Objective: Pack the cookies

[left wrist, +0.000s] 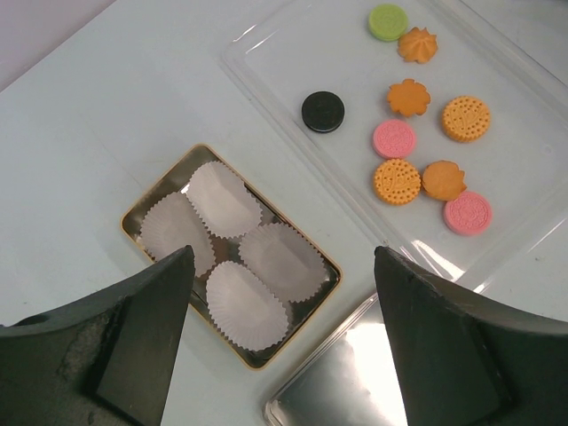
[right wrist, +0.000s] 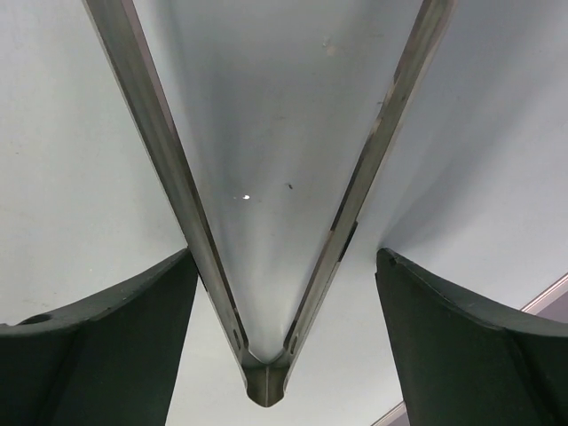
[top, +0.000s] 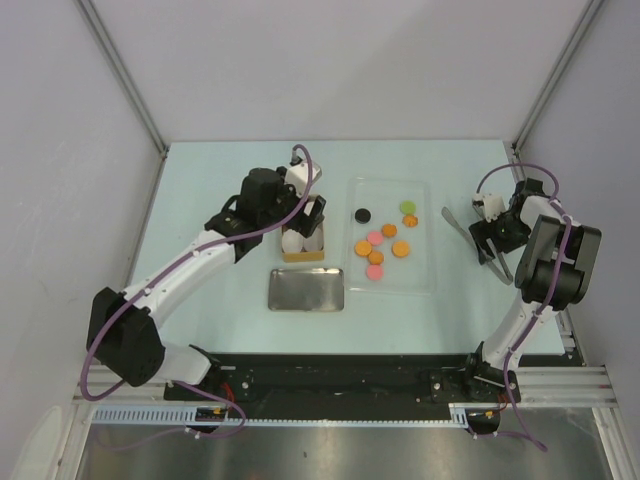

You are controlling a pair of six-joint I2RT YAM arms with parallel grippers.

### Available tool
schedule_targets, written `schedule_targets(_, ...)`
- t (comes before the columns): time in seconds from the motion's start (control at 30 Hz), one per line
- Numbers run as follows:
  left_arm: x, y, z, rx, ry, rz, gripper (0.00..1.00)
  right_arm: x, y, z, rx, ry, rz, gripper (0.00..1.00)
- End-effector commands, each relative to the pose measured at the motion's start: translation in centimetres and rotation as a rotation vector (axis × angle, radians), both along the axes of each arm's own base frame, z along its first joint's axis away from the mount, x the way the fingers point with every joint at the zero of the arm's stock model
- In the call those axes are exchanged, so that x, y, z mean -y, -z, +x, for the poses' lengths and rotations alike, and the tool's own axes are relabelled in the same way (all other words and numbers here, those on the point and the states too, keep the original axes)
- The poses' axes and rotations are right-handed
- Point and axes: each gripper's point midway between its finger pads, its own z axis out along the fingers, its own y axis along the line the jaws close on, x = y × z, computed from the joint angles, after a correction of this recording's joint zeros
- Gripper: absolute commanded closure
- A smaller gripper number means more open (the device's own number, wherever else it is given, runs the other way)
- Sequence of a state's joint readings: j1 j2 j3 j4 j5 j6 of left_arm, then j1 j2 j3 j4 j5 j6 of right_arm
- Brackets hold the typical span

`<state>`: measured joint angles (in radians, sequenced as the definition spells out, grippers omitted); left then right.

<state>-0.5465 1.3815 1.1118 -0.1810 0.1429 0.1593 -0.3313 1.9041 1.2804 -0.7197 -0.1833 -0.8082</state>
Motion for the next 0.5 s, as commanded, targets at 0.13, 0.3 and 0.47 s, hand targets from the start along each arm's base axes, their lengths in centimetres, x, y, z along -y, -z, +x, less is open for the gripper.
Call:
schedule_targets(0.13,0.4,-1.2,0.7,0.037,0.020,-0.027,0.13,0.2,1.5,0.1,-0.021,-0.045,-0.007,0.22)
schedule_targets(0.3,0.4,-1.0,0.8,0.031,0.018,-0.027,0.13,0.2,1.7,-0.4,-0.041,-0.067,-0.006,0.27)
schedule_targets(0.47,0.4,-0.9,0.8,0.027,0.018,-0.030,0.13,0.3,2.4,-1.1,-0.060,-0.078,-0.016,0.28)
